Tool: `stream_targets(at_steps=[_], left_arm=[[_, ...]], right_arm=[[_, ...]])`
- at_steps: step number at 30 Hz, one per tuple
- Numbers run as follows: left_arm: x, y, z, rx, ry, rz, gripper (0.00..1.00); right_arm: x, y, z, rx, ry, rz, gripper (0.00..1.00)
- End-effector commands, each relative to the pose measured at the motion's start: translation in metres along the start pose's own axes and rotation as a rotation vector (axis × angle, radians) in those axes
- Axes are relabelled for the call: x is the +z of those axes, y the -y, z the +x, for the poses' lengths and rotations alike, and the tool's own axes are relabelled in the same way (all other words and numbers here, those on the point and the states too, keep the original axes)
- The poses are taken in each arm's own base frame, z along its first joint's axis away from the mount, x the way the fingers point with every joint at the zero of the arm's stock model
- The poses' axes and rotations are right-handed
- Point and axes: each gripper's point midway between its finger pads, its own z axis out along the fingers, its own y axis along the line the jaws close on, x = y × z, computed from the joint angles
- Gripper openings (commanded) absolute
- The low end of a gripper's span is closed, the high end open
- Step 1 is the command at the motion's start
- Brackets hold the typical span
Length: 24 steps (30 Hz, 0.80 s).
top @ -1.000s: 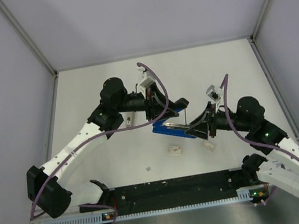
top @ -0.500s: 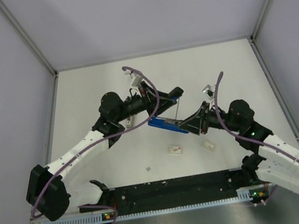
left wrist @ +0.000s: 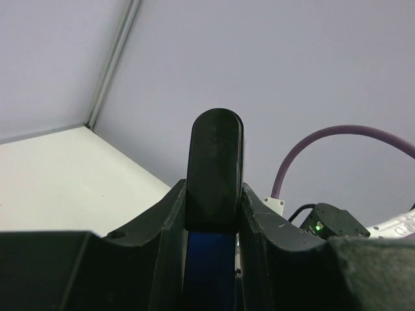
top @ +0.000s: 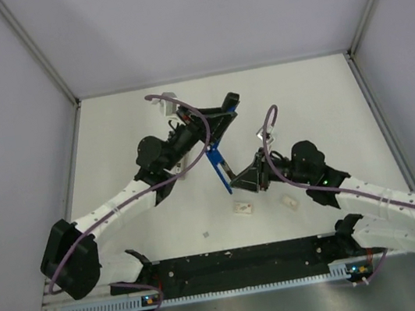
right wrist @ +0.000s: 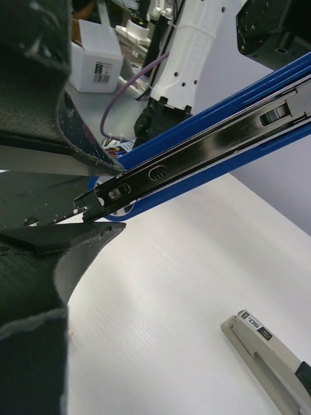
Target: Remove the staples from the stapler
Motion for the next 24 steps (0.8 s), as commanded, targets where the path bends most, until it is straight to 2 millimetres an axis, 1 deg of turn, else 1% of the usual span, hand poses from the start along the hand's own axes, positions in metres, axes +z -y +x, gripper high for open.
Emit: stream_targets(at_steps=[1,7,10,11,13,15,18,24], left_arm=[[0.009,0.005,-0.046,0.020,0.221,0.001,0.00],[0.017,-0.014,-0.039,0.030,0.234,-0.052,0.00],[0.024,-0.025,-0.029,0.063,0.220,-0.081,0.00],[0.027,-0.029,-0.022,0.085,0.199,-0.102,0.00],[0.033,-0.040,-0.014,0.148,0.159,-0.164,0.00],[0.036,-0.046,-0.005,0.182,0.125,-0.195,0.00],[0.038,-0.058,0.006,0.195,0.091,-0.231,0.00],[0.038,-0.079,0.024,0.246,0.021,-0.298,0.00]], right_arm=[[0.014,-0.006,-0.012,-0.041,0.022,-0.021,0.30],[0.030,-0.001,-0.019,-0.038,0.026,-0.026,0.37],[0.037,0.002,-0.020,-0.042,0.025,-0.021,0.41],[0.039,0.005,-0.021,-0.049,0.023,-0.012,0.42],[0.042,0.011,-0.021,-0.067,0.017,0.013,0.44],[0.045,0.018,-0.024,-0.096,0.022,0.042,0.45],[0.050,0.028,-0.027,-0.134,0.017,0.079,0.46],[0.063,0.036,-0.029,-0.165,0.018,0.083,0.47]])
